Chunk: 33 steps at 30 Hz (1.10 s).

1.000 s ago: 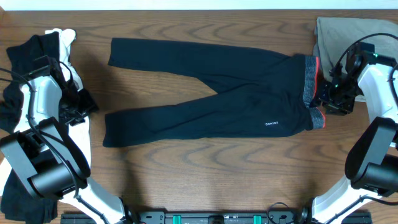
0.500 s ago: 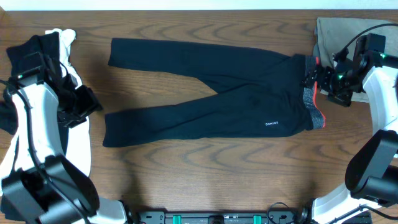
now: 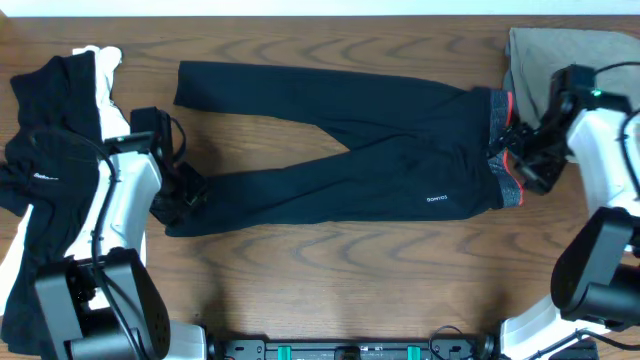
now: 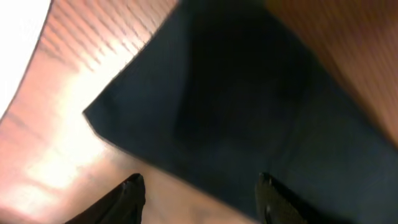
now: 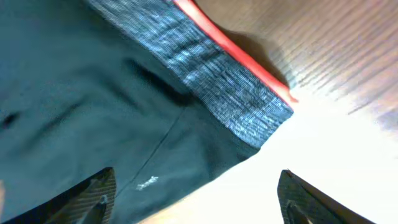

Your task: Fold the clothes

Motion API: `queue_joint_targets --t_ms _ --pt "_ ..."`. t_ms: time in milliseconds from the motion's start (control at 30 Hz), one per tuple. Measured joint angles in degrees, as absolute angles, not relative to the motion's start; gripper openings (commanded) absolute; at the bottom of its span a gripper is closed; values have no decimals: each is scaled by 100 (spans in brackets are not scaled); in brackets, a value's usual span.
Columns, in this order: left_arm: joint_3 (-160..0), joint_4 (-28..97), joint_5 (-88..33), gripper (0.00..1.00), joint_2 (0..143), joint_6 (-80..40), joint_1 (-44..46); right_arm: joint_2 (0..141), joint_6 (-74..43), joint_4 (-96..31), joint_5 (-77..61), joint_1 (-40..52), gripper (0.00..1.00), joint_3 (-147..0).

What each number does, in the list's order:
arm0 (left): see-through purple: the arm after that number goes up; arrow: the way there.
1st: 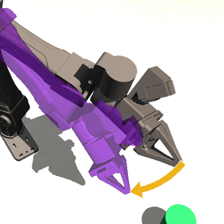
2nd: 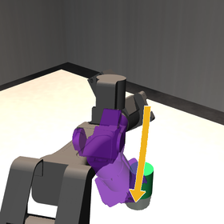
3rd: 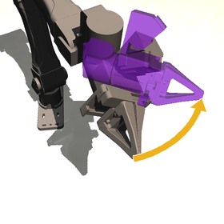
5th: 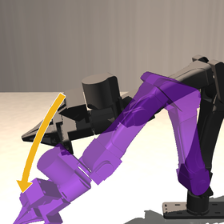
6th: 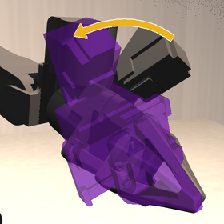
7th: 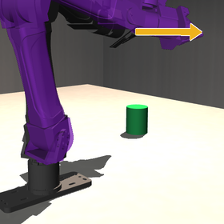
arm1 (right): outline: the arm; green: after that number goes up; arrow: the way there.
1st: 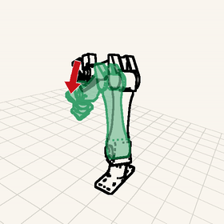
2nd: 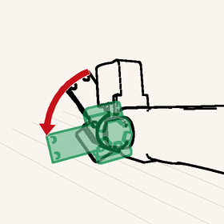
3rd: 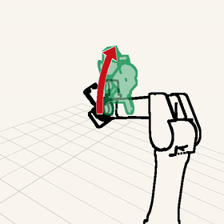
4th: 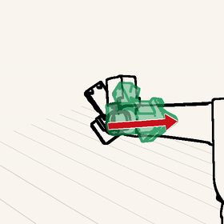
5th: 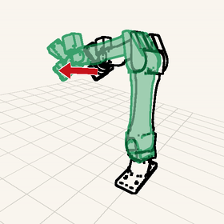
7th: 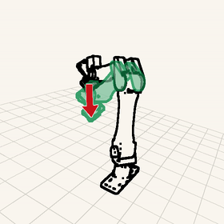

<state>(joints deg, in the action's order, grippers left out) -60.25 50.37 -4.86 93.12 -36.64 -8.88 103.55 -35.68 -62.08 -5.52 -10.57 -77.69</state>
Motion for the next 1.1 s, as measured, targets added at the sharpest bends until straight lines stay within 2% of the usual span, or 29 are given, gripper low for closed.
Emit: queue_joint_targets --t_ms 300,767,967,1000,1033,1100 --pt "-5452 4416 -360 58 9321 -4095 -888 10355 -4571 -5260 -189 -628 73 -6698" --pt "-4801 3955 -102 58 9321 -4547 -888 10355 -4713 -5083 -27 -613 73 -6506" --pt "-4641 3514 -84 21 9321 -4681 -888 10355 -4713 -4895 54 -613 72 -6390" --pt "-4630 3452 -86 11 9319 -4696 -886 10355 -4716 -4842 71 -613 72 -6329" --pt "-4617 3398 -75 6 9308 -4678 -888 10355 -4716 -4827 73 -613 72 -6298" --pt "-4569 3293 -58 6 9277 -4685 -888 10355 -4716 -4764 89 -613 71 -6208"
